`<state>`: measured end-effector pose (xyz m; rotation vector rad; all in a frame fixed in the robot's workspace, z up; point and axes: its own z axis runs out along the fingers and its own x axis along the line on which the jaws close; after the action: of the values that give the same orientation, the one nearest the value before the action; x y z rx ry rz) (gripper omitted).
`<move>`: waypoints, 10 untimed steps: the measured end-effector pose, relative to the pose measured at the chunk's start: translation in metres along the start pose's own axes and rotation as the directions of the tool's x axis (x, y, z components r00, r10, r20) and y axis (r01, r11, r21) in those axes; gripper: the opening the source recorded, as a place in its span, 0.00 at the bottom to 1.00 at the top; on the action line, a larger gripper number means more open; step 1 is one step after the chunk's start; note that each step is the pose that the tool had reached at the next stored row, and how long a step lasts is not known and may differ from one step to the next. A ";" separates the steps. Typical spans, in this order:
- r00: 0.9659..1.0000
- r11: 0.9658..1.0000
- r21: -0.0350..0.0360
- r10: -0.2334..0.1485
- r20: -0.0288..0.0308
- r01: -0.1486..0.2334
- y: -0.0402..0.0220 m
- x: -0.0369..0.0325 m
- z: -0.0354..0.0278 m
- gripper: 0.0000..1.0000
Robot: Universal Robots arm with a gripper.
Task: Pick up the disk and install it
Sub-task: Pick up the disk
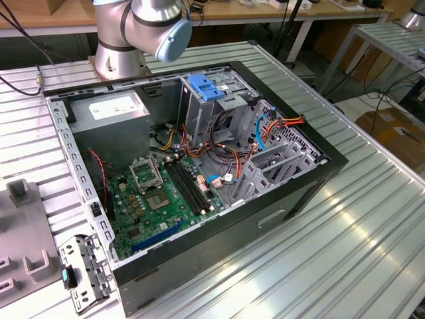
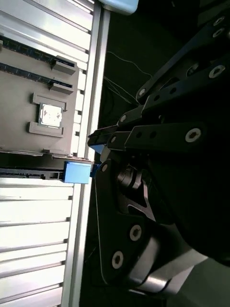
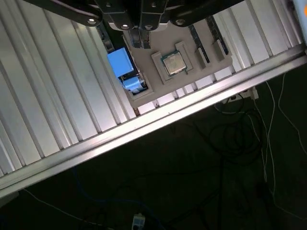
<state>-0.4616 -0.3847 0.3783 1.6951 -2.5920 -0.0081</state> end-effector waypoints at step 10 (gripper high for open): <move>0.998 0.997 0.037 -0.066 0.011 0.065 0.0019 -0.0046 0.0013 0.11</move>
<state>-0.4616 -0.3797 0.3769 1.7974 -2.5593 0.0263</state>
